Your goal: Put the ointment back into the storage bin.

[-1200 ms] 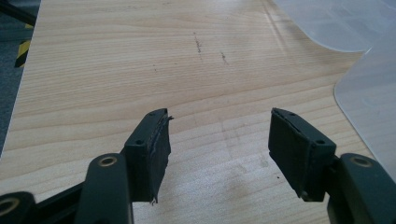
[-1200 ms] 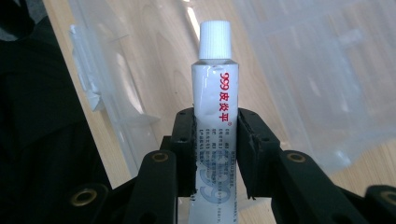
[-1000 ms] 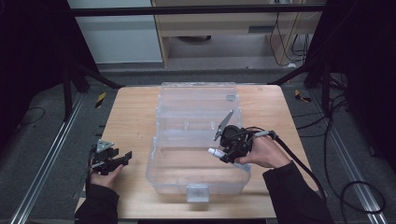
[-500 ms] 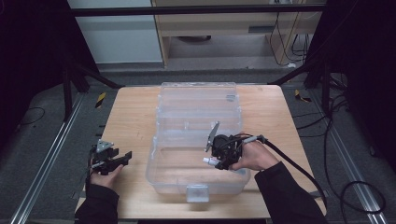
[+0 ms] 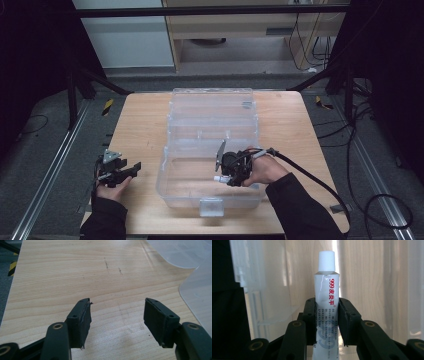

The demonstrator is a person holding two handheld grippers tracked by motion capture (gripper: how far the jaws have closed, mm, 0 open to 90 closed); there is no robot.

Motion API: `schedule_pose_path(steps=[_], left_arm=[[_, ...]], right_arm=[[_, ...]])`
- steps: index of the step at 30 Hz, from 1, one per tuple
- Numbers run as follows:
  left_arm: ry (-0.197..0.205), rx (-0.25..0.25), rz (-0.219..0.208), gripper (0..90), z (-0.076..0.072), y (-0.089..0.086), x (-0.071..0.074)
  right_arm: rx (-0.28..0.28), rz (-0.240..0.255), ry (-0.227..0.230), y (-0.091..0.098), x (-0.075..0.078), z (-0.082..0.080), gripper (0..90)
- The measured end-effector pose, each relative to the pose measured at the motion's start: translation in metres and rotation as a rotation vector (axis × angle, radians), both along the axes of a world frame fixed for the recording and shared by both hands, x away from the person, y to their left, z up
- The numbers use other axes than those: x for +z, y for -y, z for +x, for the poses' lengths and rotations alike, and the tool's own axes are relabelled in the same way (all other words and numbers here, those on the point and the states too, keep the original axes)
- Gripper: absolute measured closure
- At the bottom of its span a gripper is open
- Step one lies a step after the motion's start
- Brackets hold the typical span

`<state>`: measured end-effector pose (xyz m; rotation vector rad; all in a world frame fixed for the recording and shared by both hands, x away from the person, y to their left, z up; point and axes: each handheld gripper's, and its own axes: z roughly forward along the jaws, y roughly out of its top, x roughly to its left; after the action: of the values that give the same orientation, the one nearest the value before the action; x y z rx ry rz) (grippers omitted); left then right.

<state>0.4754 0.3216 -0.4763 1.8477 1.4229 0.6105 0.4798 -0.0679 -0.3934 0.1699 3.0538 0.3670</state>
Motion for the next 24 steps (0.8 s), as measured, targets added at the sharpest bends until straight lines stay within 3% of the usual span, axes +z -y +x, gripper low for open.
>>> schedule_pose_path(steps=[24], left_arm=[[0.001,0.000,0.001,38.3,0.000,0.000,0.000]], right_arm=[[0.029,-0.097,-0.030,-0.007,-0.040,0.006,69.5]])
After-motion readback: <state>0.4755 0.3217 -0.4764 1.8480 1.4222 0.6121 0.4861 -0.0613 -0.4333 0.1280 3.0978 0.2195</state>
